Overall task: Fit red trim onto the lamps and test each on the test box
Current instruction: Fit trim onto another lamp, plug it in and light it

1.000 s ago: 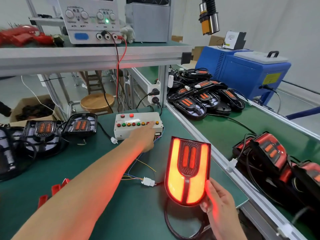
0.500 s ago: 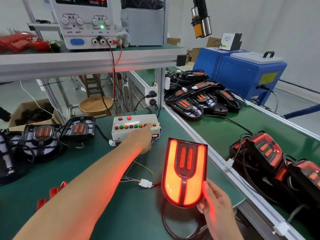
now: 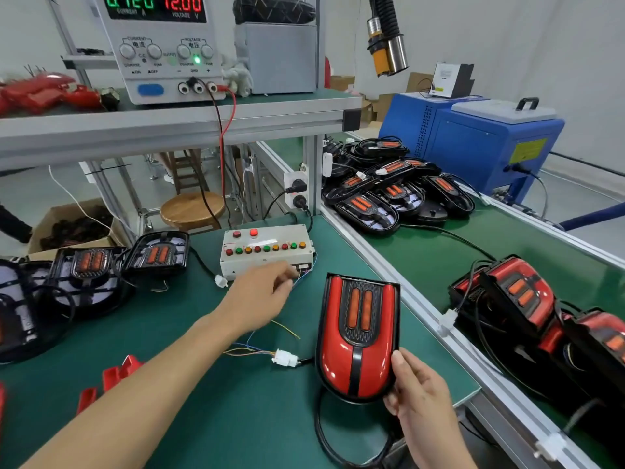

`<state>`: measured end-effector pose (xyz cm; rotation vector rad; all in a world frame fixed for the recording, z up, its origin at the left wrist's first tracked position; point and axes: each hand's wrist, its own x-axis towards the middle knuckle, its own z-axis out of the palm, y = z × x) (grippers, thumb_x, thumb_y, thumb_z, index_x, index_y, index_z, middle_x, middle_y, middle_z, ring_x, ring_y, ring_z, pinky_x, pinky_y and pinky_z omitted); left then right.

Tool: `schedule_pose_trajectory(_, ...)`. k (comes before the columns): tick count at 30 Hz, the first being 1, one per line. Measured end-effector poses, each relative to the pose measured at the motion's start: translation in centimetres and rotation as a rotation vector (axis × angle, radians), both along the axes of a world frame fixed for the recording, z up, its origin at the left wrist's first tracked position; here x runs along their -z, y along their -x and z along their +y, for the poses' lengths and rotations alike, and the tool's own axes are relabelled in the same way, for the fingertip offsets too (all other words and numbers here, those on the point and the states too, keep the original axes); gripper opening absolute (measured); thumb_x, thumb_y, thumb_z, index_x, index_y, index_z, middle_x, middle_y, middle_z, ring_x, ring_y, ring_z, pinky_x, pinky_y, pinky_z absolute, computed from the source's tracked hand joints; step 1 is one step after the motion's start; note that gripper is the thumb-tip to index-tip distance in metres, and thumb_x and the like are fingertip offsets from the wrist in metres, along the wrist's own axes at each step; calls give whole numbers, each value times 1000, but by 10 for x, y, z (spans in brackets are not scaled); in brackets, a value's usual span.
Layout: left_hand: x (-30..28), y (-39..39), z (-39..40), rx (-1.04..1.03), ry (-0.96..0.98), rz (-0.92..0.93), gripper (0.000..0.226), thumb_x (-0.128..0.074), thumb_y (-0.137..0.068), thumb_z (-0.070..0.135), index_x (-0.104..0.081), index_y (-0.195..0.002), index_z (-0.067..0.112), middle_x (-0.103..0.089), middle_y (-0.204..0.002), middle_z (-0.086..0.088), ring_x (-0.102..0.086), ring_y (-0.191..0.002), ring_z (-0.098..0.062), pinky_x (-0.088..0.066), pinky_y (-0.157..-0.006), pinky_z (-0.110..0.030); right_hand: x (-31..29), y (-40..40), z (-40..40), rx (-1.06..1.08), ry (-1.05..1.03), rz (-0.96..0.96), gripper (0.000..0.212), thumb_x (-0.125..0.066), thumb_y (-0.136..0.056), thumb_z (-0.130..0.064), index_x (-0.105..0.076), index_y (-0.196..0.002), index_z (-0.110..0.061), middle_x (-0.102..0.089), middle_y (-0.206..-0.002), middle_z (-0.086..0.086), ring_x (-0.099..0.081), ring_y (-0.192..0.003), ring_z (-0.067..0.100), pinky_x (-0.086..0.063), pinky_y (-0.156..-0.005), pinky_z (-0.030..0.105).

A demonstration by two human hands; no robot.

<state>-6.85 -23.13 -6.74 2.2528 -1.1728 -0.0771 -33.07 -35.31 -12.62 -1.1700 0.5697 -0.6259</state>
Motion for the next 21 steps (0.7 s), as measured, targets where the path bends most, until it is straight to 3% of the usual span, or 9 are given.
schedule_pose_trajectory(3, 4, 17, 38, 170, -148, 3, 21, -59, -97, 26, -67, -113, 36, -64, -103, 26, -55, -104, 8, -45, -100, -29, 1, -5, -4, 25, -13, 54, 24, -61, -96, -28, -78, -92, -11, -35, -59, 4, -34, -46, 13, -27, -42, 23)
schedule_pose_trajectory(7, 20, 29, 62, 330, -327, -234, 38, -62, -93, 38, -60, -131, 35, -58, -122, 19, -45, -120, -4, -32, -105, -28, 1, -9, -7, 34, -13, 123, 32, -57, -104, -25, -78, -83, -13, -37, -59, 2, -33, -47, 11, -28, -42, 22)
schedule_pose_trajectory(10, 32, 34, 64, 325, -343, -295, 33, -62, -93, 44, -60, -124, 34, -55, -114, 19, -44, -117, -5, -27, -101, -27, -2, -14, -7, 52, -35, 166, 40, -58, -104, -23, -70, -68, -12, -32, -57, 1, -30, -46, 12, -28, -40, 22)
schedule_pose_trajectory(14, 39, 39, 63, 297, -316, -317, 21, -56, -100, 44, -64, -113, 30, -56, -103, 16, -50, -111, -9, -27, -93, -27, -10, -16, -10, 67, -21, 309, 27, -62, -102, -21, -68, -83, -3, -39, -51, 0, -37, -42, 12, -32, -41, 23)
schedule_pose_trajectory(16, 40, 41, 64, 296, -331, -309, 22, -52, -102, 46, -64, -112, 30, -54, -99, 16, -50, -108, -9, -26, -91, -27, -18, -15, -11, 97, 121, 405, 19, -62, -101, -24, -72, -103, -8, -56, -56, 1, -51, -49, 14, -44, -48, 28)
schedule_pose_trajectory(18, 42, 42, 69, 307, -350, -319, 25, -48, -104, 47, -63, -111, 29, -56, -99, 14, -50, -106, -11, -29, -94, -29, -21, -11, -13, 138, 418, 586, 36, -61, -100, -36, -68, -128, -13, -74, -95, 2, -69, -84, 18, -56, -79, 38)
schedule_pose_trajectory(19, 43, 43, 71, 316, -352, -325, 26, -46, -104, 47, -63, -111, 29, -56, -99, 13, -49, -104, -11, -29, -95, -29, -22, -8, -10, 171, 585, 696, 48, -58, -99, -44, -62, -137, -15, -69, -118, 2, -67, -103, 21, -53, -92, 41)
schedule_pose_trajectory(20, 43, 45, 73, 326, -349, -328, 27, -45, -105, 47, -62, -112, 28, -56, -99, 13, -48, -104, -12, -30, -97, -29, -25, -7, -4, 221, 726, 762, 55, -56, -97, -50, -58, -141, -18, -60, -129, -1, -63, -111, 22, -50, -93, 42)
schedule_pose_trajectory(21, 43, 46, 74, 337, -343, -323, 27, -44, -105, 47, -62, -112, 28, -55, -99, 13, -48, -103, -12, -30, -98, -29, -31, -6, 5, 273, 857, 753, 53, -54, -96, -54, -59, -140, -24, -53, -127, -6, -60, -109, 20, -48, -89, 40)
